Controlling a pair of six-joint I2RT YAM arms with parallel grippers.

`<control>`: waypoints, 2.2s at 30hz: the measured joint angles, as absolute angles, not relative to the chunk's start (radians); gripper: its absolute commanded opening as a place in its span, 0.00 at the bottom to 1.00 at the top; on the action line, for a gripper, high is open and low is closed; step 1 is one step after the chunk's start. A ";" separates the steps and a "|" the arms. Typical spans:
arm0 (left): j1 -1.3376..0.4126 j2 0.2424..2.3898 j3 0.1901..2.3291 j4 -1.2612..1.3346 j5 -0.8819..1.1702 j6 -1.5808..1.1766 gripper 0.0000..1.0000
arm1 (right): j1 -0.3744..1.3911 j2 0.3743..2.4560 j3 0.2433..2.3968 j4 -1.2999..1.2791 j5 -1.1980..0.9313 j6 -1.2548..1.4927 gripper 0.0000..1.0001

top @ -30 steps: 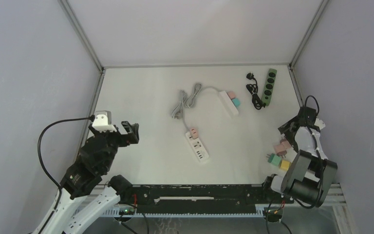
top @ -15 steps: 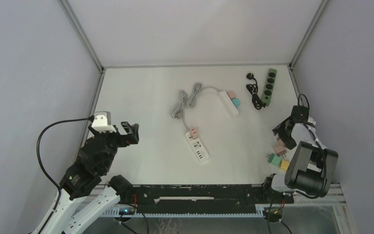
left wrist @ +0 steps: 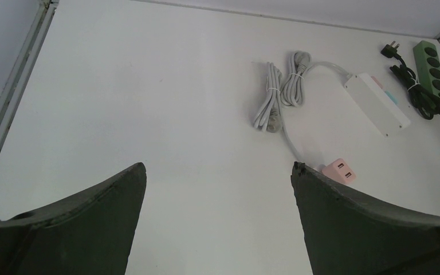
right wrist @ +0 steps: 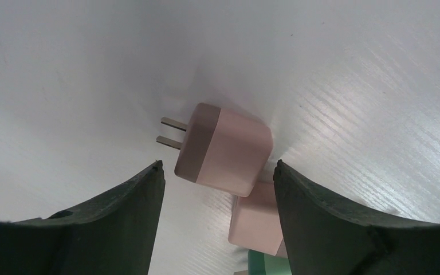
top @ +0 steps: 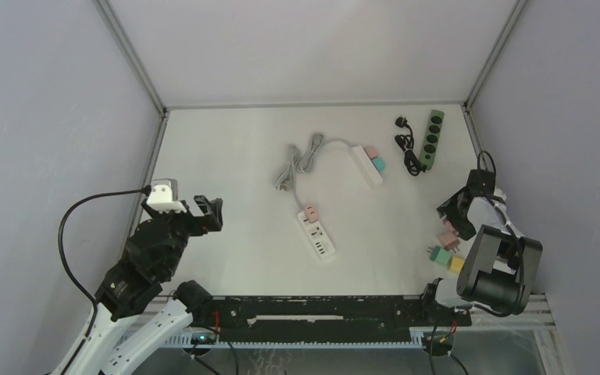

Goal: Insert the plug
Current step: Pick up the plug from the center of the board, then adjust the plug.

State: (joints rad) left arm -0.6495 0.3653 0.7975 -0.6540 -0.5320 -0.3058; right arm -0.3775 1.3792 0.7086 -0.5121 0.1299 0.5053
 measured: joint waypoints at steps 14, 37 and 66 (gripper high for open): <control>-0.653 0.365 0.797 -0.654 -0.532 -0.305 1.00 | -0.443 1.399 0.709 -0.461 0.136 0.544 0.62; -0.634 0.366 0.797 -0.654 -0.531 -0.305 1.00 | -0.228 1.210 0.709 -0.498 0.108 0.537 0.39; -0.619 0.628 0.801 -0.628 -0.194 -0.427 1.00 | 0.611 1.021 0.709 -0.265 -0.019 0.226 0.37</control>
